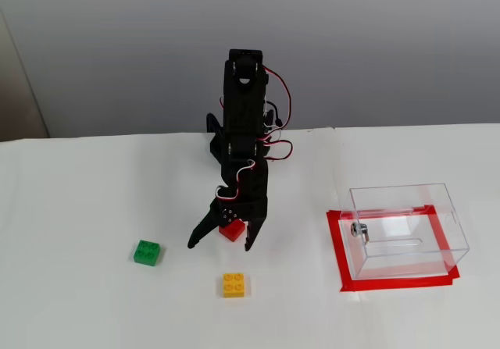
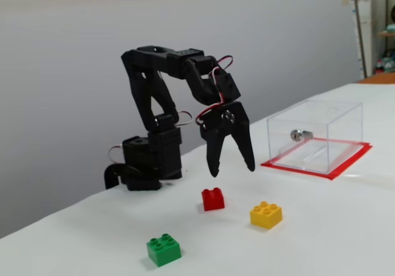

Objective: Pick the yellow lego brick and place it into the transparent box

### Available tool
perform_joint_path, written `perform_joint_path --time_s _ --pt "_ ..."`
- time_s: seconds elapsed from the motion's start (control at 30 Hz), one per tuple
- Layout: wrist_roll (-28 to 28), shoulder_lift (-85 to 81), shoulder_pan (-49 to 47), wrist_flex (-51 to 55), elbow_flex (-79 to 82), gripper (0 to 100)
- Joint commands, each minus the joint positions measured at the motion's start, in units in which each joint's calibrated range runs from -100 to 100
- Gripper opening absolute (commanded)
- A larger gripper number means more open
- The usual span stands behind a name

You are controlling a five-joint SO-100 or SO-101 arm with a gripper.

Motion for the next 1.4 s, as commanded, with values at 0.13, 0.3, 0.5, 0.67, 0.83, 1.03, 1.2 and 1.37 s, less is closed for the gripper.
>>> perform_joint_path --time_s 0.13,0.3,0.5,0.67,0.83,1.03,1.2,1.37 --pt "-0.1 5.7 -0.9 -0.6 -8.2 47" --pt "-0.2 10.1 -0.6 -0.6 -10.9 47" --pt "-0.2 16.0 -0.5 -0.6 -14.5 47" --pt "-0.2 21.2 -0.5 -0.6 -18.1 47" --pt "-0.2 25.0 -0.7 -0.5 -21.1 47" --pt "-0.2 27.7 -0.5 -0.5 -21.9 47" --pt "-0.2 29.2 -0.4 -0.3 -21.9 47" --pt "-0.2 31.0 -0.4 -0.4 -21.9 47"
